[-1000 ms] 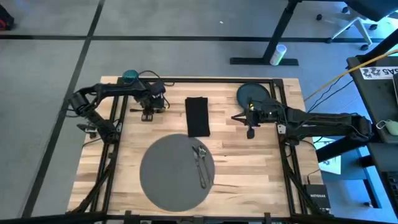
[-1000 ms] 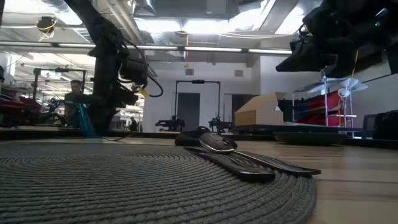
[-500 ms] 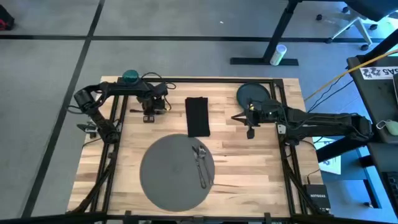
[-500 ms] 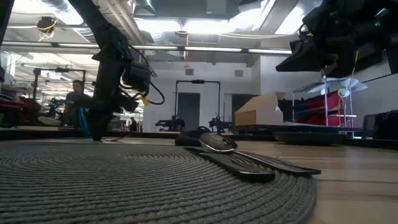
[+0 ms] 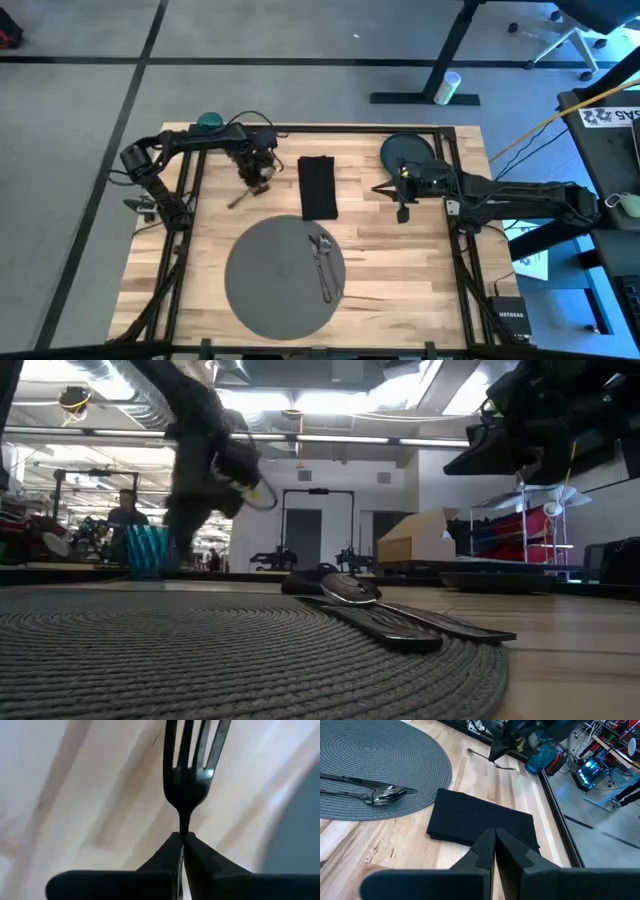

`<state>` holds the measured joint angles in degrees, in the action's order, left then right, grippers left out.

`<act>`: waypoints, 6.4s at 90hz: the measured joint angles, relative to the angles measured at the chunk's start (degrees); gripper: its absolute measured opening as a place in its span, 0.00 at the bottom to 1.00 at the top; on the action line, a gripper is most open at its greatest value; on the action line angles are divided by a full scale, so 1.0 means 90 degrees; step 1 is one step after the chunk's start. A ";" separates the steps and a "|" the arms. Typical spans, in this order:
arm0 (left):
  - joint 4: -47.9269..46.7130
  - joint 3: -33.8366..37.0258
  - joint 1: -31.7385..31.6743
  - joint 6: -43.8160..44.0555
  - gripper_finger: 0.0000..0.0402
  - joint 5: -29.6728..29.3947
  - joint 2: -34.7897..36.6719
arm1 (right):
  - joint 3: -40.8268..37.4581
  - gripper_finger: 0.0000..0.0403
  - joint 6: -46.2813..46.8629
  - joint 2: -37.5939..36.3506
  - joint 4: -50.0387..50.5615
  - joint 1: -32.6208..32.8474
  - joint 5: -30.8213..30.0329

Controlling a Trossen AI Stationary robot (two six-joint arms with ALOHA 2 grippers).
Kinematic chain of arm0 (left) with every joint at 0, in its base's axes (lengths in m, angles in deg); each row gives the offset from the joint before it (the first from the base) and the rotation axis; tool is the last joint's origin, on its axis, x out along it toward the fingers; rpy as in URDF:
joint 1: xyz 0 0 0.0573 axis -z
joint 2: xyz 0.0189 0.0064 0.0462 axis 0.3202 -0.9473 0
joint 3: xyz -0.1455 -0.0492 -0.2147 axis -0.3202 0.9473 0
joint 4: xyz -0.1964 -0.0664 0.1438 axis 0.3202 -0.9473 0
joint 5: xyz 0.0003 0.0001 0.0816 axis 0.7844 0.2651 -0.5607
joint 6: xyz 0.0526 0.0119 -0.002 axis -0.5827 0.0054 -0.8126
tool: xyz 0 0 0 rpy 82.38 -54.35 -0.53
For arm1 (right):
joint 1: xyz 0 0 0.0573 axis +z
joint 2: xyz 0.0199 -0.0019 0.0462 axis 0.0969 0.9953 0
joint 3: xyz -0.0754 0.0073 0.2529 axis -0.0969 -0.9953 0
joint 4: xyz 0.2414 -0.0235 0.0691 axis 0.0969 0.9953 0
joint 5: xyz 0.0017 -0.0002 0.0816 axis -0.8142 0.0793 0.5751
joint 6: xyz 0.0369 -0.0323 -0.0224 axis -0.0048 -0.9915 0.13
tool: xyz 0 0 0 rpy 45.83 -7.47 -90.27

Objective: Set table place
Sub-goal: Put the black fork on the black table napkin

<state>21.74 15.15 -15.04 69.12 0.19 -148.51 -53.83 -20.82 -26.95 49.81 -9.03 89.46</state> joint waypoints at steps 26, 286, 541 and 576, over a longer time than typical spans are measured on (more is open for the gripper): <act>0.2849 -0.0795 0.0841 0.3398 0.00 0.0790 0.0082 | 0.0000 0.00 -0.0098 0.0000 -0.0019 0.0000 0.0004; 0.0972 -0.1505 0.1559 -0.7872 0.05 -0.2277 -0.1281 | 0.0000 0.13 0.0400 -0.0002 -0.0029 -0.0002 0.1269; 0.2322 -0.1827 0.2513 -1.1009 0.00 -0.3111 -0.1592 | 0.0002 0.13 0.0245 0.0000 0.0223 -0.0002 0.1262; 0.2232 -0.1826 0.2487 -1.1171 0.00 -0.3046 -0.1859 | 0.0002 0.13 0.0244 -0.0002 0.0224 -0.0002 0.1262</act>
<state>41.82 -1.28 7.34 -31.42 -27.22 -165.24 -53.81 -18.62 -26.96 51.83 -9.05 100.83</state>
